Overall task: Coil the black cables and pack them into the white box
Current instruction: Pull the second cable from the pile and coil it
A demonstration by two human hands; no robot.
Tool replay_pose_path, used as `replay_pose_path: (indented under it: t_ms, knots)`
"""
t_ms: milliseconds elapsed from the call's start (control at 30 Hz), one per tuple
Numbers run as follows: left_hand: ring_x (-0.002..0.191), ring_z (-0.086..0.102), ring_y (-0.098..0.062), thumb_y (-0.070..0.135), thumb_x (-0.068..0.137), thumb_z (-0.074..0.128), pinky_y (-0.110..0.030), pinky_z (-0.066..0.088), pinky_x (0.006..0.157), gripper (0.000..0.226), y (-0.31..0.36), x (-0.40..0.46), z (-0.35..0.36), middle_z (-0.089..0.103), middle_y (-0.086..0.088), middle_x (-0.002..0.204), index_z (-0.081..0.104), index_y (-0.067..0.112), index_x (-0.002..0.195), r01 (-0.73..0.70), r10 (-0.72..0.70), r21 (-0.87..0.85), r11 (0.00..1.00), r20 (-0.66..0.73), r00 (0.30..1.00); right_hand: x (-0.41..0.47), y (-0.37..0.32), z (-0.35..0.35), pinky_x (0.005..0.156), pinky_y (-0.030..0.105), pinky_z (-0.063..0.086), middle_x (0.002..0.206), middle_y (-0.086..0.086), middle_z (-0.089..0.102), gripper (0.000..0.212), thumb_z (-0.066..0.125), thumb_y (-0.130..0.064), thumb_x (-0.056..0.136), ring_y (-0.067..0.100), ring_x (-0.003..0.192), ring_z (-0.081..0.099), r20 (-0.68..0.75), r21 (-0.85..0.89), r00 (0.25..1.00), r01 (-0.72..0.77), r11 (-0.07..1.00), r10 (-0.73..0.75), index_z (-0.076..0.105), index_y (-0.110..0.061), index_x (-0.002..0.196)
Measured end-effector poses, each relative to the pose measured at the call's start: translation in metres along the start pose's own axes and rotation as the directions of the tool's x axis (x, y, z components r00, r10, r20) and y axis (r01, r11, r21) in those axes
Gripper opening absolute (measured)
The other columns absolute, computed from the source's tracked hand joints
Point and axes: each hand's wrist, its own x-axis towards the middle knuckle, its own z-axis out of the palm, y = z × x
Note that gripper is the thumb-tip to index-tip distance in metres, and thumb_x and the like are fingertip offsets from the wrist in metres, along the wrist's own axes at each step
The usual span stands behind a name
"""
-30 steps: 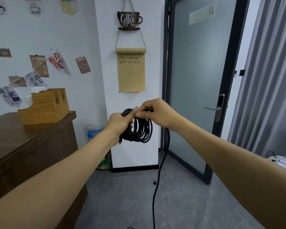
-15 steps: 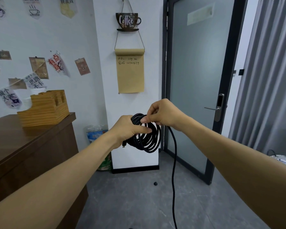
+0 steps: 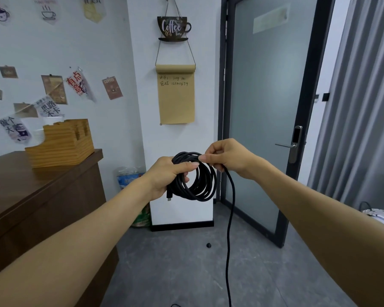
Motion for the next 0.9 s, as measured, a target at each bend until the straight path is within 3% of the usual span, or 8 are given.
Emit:
replay_pose_path:
  t_ms: [133, 233, 367, 500, 667, 800, 900]
  knots:
    - [0.047, 0.042, -0.007, 0.018, 0.085, 0.067, -0.016, 0.041, 0.047, 0.008, 0.004, -0.001, -0.001, 0.042, 0.007, 0.050, 0.063, 0.013, 0.080, 0.027, -0.026, -0.126, 0.992, 0.005, 1.000, -0.001, 0.008, -0.003, 0.052, 0.023, 0.037, 0.055, 0.001, 0.046, 0.048, 0.068, -0.053, 0.076, 0.013, 0.049, 0.040, -0.065, -0.150, 0.996, -0.069, 0.986, 0.060, 0.048, -0.012, 0.063]
    - [0.047, 0.037, -0.008, 0.018, 0.085, 0.066, -0.016, 0.037, 0.046, 0.010, 0.006, -0.002, -0.004, 0.039, 0.007, 0.050, 0.062, 0.014, 0.078, 0.029, -0.026, -0.116, 0.993, 0.024, 0.999, -0.004, 0.011, -0.004, 0.052, 0.025, 0.032, 0.054, 0.000, 0.039, 0.055, 0.063, -0.061, 0.075, 0.015, 0.050, 0.033, -0.078, -0.164, 0.993, -0.103, 0.981, 0.091, 0.036, -0.016, 0.056]
    - [0.047, 0.037, -0.008, 0.016, 0.083, 0.069, -0.016, 0.037, 0.044, 0.010, 0.005, -0.002, -0.011, 0.039, 0.005, 0.052, 0.061, 0.012, 0.078, 0.025, -0.030, -0.106, 0.994, -0.050, 0.998, -0.010, 0.017, -0.007, 0.050, 0.023, 0.031, 0.052, -0.002, 0.038, 0.053, 0.064, -0.053, 0.081, 0.014, 0.049, 0.031, -0.065, -0.126, 0.992, -0.113, 0.986, 0.105, 0.036, -0.016, 0.054]
    - [0.039, 0.041, -0.007, 0.015, 0.083, 0.070, -0.016, 0.037, 0.040, 0.018, 0.003, -0.001, -0.035, 0.042, 0.005, 0.045, 0.057, 0.011, 0.071, 0.044, -0.096, -0.216, 0.975, -0.235, 0.967, -0.023, 0.034, -0.020, 0.050, 0.023, 0.033, 0.057, 0.001, 0.043, 0.036, 0.064, -0.037, 0.087, 0.013, 0.049, 0.034, -0.095, -0.030, 0.982, -0.167, 0.985, 0.164, 0.054, -0.012, 0.063]
    - [0.033, 0.044, -0.004, 0.016, 0.083, 0.070, -0.015, 0.040, 0.040, 0.025, 0.001, -0.004, -0.069, 0.047, 0.007, 0.043, 0.053, 0.016, 0.065, 0.001, -0.181, -0.408, 0.913, -0.402, 0.897, -0.039, 0.059, -0.034, 0.049, 0.022, 0.033, 0.060, 0.004, 0.045, 0.027, 0.068, -0.029, 0.085, 0.012, 0.048, 0.035, -0.205, 0.005, 0.945, -0.260, 0.966, 0.255, 0.059, -0.006, 0.073]
    - [0.043, 0.050, -0.014, 0.019, 0.079, 0.074, -0.024, 0.044, 0.049, 0.032, -0.002, -0.006, -0.082, 0.051, 0.004, 0.039, 0.052, 0.012, 0.057, 0.006, -0.123, -0.213, 0.977, -0.539, 0.833, -0.039, 0.054, -0.035, 0.051, 0.018, 0.035, 0.065, 0.002, 0.050, 0.019, 0.064, -0.025, 0.089, 0.010, 0.053, 0.039, -0.319, -0.048, 0.927, -0.225, 0.973, 0.198, 0.067, -0.007, 0.083]
    - [0.052, 0.051, -0.019, 0.023, 0.079, 0.073, -0.027, 0.043, 0.058, 0.037, -0.001, -0.003, -0.072, 0.055, -0.005, 0.052, 0.053, 0.008, 0.053, -0.009, 0.004, -0.005, 1.000, -0.628, 0.778, -0.028, 0.034, -0.023, 0.068, 0.025, 0.050, 0.075, -0.008, 0.061, 0.016, 0.057, -0.022, 0.093, 0.013, 0.070, 0.056, -0.361, -0.352, 0.932, -0.167, 0.921, 0.031, 0.071, -0.017, 0.101]
